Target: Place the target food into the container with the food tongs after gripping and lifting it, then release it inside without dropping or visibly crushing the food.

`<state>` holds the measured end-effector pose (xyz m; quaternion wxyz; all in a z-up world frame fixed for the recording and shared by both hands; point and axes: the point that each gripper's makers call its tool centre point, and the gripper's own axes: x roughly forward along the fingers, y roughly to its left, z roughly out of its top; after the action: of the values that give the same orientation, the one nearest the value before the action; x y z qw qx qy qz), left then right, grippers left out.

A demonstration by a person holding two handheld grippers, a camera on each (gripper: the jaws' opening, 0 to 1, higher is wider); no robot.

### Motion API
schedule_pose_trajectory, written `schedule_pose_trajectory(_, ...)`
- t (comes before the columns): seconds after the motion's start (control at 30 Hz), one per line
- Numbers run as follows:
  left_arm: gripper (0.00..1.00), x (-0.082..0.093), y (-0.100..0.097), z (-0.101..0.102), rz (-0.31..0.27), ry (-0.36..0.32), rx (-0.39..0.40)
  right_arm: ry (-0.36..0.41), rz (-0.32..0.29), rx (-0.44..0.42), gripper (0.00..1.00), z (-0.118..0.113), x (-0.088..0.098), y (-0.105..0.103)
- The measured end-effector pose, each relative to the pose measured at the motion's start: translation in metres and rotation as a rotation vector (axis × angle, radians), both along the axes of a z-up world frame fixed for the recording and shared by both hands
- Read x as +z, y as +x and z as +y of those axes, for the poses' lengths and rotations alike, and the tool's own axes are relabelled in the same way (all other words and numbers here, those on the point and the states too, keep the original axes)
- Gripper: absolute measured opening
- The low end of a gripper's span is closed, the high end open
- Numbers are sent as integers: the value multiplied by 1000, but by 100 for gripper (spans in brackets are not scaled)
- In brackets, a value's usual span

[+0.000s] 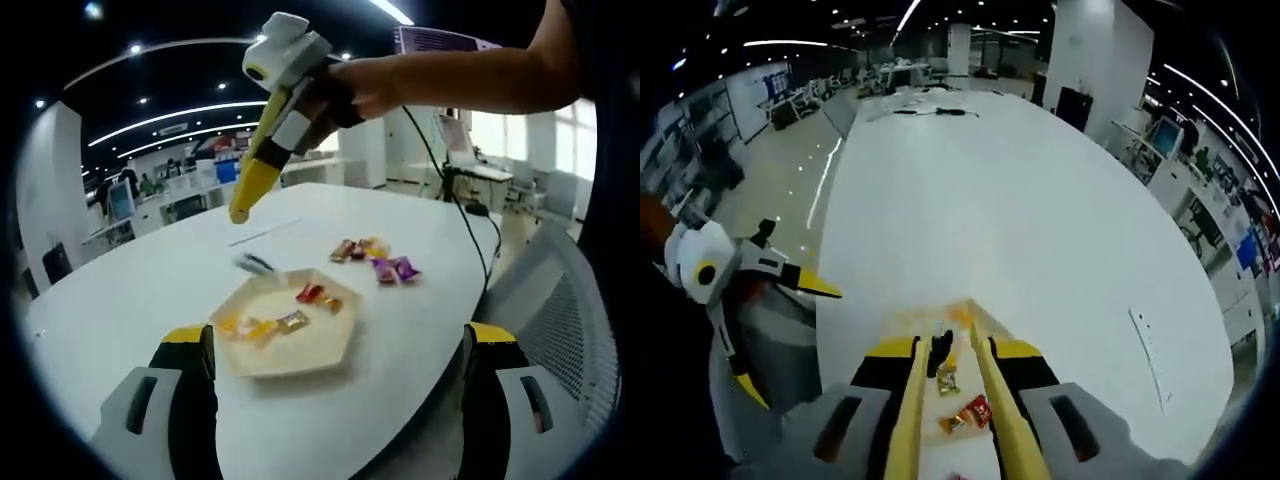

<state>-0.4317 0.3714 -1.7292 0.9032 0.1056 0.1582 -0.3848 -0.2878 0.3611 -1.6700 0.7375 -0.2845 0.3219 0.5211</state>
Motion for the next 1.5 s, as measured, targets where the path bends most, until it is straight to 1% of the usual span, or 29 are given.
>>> schedule_pose_trajectory(0.03, 99, 0, 0, 0, -1, 0, -1, -4, 11, 5, 25, -1, -1, -1)
schedule_pose_trajectory(0.23, 99, 0, 0, 0, -2, -2, 1, -12, -26, 16, 26, -5, 2, 2)
schedule_pose_trajectory(0.33, 99, 1, 0, 0, -4, -2, 1, -3, -31, 10, 27, -5, 4, 4)
schedule_pose_trajectory(0.4, 99, 1, 0, 0, -4, -3, 3, -1, -47, 3, 27, -7, 6, 6)
schedule_pose_trajectory(0.47, 99, 1, 0, 0, -5, -4, 3, 1, -44, 7, 27, -7, 7, 5)
schedule_pose_trajectory(0.6, 99, 1, 0, 0, -5, -3, 2, 11, -72, 11, 27, -9, 13, 7)
schedule_pose_trajectory(0.83, 99, 1, 0, -1, -4, -2, 0, 24, -82, 4, 28, -17, 19, 8)
schedule_pose_trajectory(1.0, 99, 1, 0, -1, -5, -1, 0, 27, -91, -13, 28, -34, 19, 11)
schedule_pose_trajectory(1.07, 99, 1, 0, 0, -3, -1, 1, 35, -99, 4, 28, -42, 18, 10)
schedule_pose_trajectory(1.1, 99, 1, 0, 0, -4, 0, 1, 30, -96, -4, 28, -49, 15, 11)
schedule_pose_trajectory(1.17, 99, 1, 0, -1, -1, -1, 0, 25, -85, 7, 28, -60, 8, 9)
schedule_pose_trajectory(1.23, 99, 0, 0, -1, -5, 4, -1, 24, -75, -6, 28, -71, 4, 7)
schedule_pose_trajectory(1.4, 99, 0, 0, 0, -3, 2, 1, 2, -71, -60, 29, -110, -10, 7)
schedule_pose_trajectory(1.5, 99, 0, 0, -1, -3, 3, -2, 4, -66, -98, 29, -130, -14, 6)
